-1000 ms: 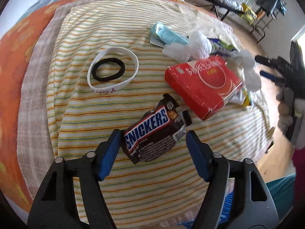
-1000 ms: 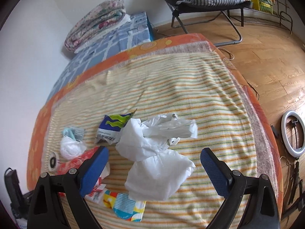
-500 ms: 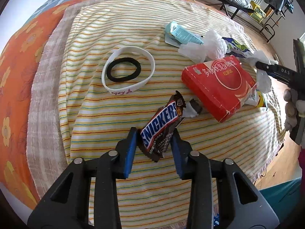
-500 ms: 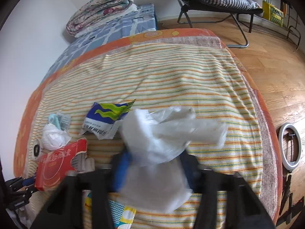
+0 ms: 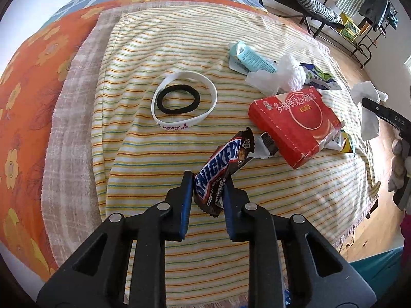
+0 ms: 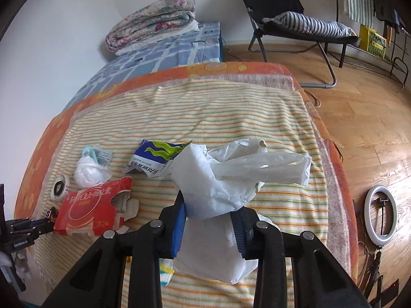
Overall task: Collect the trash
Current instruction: 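Carry the Snickers wrapper and white bag in both tools over the blue basket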
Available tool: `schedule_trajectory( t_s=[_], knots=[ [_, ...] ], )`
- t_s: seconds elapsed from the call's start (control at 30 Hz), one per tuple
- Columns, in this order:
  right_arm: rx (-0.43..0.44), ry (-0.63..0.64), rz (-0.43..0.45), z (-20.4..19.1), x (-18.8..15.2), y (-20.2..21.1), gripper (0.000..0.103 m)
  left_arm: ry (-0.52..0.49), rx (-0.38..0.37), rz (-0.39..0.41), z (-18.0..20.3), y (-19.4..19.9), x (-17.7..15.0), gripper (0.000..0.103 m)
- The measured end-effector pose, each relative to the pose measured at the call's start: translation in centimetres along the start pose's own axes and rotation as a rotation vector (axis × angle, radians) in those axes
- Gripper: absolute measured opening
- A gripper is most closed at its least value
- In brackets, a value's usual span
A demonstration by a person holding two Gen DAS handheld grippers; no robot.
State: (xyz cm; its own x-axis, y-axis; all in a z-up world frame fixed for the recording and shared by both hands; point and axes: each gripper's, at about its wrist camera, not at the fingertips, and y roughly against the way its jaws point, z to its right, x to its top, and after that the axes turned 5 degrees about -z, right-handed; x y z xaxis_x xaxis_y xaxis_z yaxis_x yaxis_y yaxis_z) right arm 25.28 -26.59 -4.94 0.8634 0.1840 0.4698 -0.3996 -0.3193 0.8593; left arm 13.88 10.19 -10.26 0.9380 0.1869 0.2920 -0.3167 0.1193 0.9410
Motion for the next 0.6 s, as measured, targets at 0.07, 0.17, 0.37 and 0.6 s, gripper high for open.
schedule_trajectory(
  t_s=[0.07, 0.17, 0.37, 0.6],
  knots=[
    [0.005, 0.004, 0.013, -0.1, -0.2, 0.9, 0.033, -0.003, -0.002, 0.008, -0.2, 0.5, -0.4, 0.021],
    [0.014, 0.013, 0.031, -0.4, -0.5, 2.1, 0.033, 0.003, -0.008, 0.022, -0.3, 1.4, -0.8, 0.021],
    [0.034, 0.076, 0.060, -2.0, -2.1, 4.9, 0.033, 0.005, -0.017, 0.051, 0.1, 3.3, -1.8, 0.021],
    [0.086, 0.140, 0.071, -4.4, -5.0, 8.0, 0.033, -0.032, -0.032, 0.089, 2.4, 5.5, -3.3, 0.021]
  ],
)
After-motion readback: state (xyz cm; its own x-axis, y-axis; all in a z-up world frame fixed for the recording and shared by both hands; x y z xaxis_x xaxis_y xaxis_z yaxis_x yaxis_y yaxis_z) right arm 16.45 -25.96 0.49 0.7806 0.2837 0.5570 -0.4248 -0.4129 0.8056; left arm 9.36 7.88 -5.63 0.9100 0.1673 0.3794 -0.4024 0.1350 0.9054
